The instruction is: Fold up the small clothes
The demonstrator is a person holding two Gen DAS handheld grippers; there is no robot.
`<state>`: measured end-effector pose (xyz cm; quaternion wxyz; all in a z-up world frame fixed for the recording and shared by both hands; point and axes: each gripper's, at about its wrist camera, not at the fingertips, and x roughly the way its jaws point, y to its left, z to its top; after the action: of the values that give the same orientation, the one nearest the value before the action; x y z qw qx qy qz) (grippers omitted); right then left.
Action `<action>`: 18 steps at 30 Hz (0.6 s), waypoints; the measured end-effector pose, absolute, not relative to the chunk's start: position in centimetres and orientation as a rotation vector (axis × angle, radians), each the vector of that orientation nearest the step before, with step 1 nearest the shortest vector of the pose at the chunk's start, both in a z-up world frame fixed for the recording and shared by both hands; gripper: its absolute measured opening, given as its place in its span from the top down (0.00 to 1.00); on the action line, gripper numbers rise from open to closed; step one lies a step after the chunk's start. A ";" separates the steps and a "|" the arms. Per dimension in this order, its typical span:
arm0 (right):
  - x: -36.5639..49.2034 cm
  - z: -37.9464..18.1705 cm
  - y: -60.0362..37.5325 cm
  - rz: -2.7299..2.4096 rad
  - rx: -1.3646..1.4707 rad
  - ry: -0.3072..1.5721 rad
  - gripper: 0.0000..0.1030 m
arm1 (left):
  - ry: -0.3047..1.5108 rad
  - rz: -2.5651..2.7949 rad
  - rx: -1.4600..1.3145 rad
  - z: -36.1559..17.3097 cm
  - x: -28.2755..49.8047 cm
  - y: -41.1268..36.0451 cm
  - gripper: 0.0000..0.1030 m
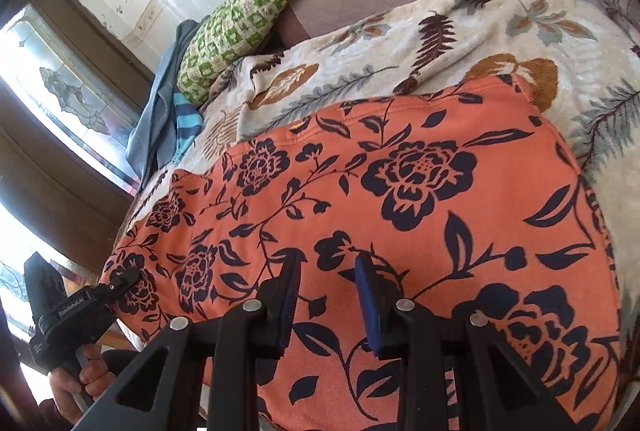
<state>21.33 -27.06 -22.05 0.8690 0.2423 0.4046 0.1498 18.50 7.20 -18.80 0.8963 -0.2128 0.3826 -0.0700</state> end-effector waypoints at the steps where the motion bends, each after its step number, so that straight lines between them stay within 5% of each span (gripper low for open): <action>1: 21.2 -21.8 -27.9 0.300 0.534 0.828 0.69 | 0.782 -0.171 -0.417 -18.0 18.5 6.2 0.86; 9: 19.9 -20.7 -36.6 0.157 0.836 0.678 0.69 | 0.726 -0.451 -0.144 -13.0 19.0 -7.6 0.90; 18: 17.6 -21.2 -45.2 0.020 1.075 0.557 0.69 | 0.965 -0.764 0.002 -19.9 16.7 -19.1 0.83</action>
<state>17.62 -45.23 -21.19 0.8222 0.5052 0.2619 0.0094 16.71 -19.12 -19.89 0.8167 0.0010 0.4524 -0.3583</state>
